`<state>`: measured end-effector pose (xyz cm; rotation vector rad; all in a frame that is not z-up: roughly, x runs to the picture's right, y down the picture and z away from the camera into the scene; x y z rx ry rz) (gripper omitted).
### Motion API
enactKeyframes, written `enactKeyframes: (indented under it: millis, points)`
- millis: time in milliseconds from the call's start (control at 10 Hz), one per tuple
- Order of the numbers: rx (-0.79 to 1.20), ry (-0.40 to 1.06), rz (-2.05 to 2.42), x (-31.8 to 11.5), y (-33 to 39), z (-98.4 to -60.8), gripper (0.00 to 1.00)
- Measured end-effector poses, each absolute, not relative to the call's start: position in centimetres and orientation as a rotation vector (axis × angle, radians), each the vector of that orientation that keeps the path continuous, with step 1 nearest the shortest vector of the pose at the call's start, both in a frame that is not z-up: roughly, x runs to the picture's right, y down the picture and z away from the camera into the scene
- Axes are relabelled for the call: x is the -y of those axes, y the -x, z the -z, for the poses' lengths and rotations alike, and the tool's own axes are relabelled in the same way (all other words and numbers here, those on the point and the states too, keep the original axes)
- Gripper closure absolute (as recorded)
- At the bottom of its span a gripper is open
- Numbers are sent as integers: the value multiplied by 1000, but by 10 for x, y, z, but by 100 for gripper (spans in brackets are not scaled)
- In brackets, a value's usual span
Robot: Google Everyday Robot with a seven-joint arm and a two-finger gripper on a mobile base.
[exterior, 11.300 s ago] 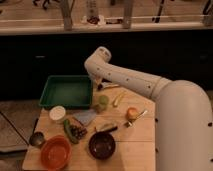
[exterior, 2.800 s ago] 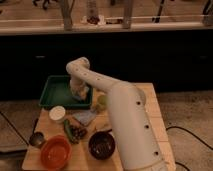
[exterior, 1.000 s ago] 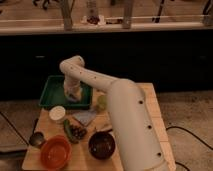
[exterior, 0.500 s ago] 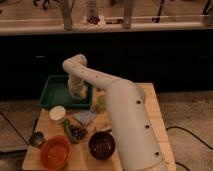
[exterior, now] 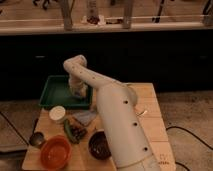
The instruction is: Wipe tray with sponge
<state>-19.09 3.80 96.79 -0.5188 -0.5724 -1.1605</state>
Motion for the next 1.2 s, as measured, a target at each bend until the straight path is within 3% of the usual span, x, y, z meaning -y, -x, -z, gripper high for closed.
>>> enactKeyframes:
  millis: [300, 700, 1200]
  points:
    - [620, 506, 1210, -45, 222, -970, 100]
    - [678, 476, 1310, -64, 245, -944, 100]
    - [637, 509, 1305, -78, 201, -919, 100]
